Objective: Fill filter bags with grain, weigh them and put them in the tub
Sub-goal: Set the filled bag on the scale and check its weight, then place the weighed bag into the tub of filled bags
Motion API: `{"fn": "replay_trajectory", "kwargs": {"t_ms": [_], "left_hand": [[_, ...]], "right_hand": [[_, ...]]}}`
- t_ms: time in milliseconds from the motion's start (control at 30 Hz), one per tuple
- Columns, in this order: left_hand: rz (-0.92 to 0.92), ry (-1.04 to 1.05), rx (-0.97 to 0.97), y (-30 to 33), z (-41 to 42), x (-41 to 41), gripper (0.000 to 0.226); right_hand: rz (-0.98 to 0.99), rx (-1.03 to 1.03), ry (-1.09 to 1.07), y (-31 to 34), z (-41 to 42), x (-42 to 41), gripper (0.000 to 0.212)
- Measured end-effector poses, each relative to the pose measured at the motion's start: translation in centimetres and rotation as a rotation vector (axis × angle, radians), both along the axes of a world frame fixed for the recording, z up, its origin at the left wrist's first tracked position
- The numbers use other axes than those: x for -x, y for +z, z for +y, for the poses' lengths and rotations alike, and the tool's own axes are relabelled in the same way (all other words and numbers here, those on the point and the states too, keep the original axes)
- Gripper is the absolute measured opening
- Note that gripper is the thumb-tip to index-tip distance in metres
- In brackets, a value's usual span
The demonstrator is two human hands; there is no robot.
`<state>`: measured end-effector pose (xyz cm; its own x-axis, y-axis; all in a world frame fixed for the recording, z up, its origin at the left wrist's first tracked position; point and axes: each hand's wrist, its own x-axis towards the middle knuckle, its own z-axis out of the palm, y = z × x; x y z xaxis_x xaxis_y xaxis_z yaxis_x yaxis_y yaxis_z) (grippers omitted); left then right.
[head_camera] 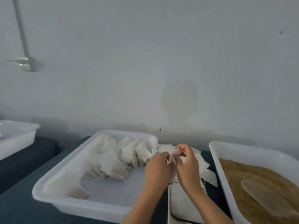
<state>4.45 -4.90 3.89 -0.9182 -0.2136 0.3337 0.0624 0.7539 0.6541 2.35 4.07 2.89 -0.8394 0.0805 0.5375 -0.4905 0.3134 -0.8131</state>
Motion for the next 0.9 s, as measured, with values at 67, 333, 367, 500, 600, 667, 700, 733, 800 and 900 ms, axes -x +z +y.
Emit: {"fn": "replay_trajectory", "kwargs": {"t_ms": [67, 333, 367, 500, 600, 667, 700, 733, 800, 900], "left_hand": [[0.01, 0.042, 0.084, 1.8, -2.7, -0.4, 0.022], [-0.219, 0.215, 0.036, 2.3, -16.6, -3.3, 0.006], [-0.249, 0.224, 0.012, 1.7, -18.0, -3.5, 0.007], [-0.434, 0.273, -0.037, -0.7, -21.8, -4.2, 0.009], [-0.578, 0.32, 0.107, -1.9, -23.1, -4.5, 0.01], [-0.653, 0.315, 0.186, -2.2, -23.6, -4.7, 0.016], [-0.687, 0.311, 0.24, -2.3, -23.9, -4.8, 0.02], [-0.718, 0.311, 0.299, -2.3, -24.1, -5.0, 0.023], [-0.756, 0.313, 0.387, -2.4, -24.6, -5.2, 0.025], [-0.772, 0.325, 0.474, -2.5, -24.8, -5.5, 0.029]], "right_hand": [[0.01, -0.004, 0.081, 1.3, -2.4, -0.3, 0.017], [-0.267, -0.28, 0.307, 0.6, -11.8, -0.5, 0.028], [-0.325, -0.352, 0.35, 0.0, -12.8, -0.5, 0.027], [-0.487, -0.582, 0.501, -1.6, -16.4, -1.2, 0.022], [-0.652, -0.712, 0.626, -2.1, -18.4, -1.7, 0.025], [-0.738, -0.823, 0.706, -2.4, -19.5, -1.9, 0.03], [-0.762, -0.859, 0.746, -2.5, -20.0, -2.1, 0.032], [-0.773, -0.881, 0.786, -2.6, -20.3, -2.2, 0.034], [-0.762, -0.888, 0.843, -2.8, -20.8, -2.5, 0.037], [-0.722, -0.913, 0.876, -3.1, -20.8, -2.7, 0.045]]}}
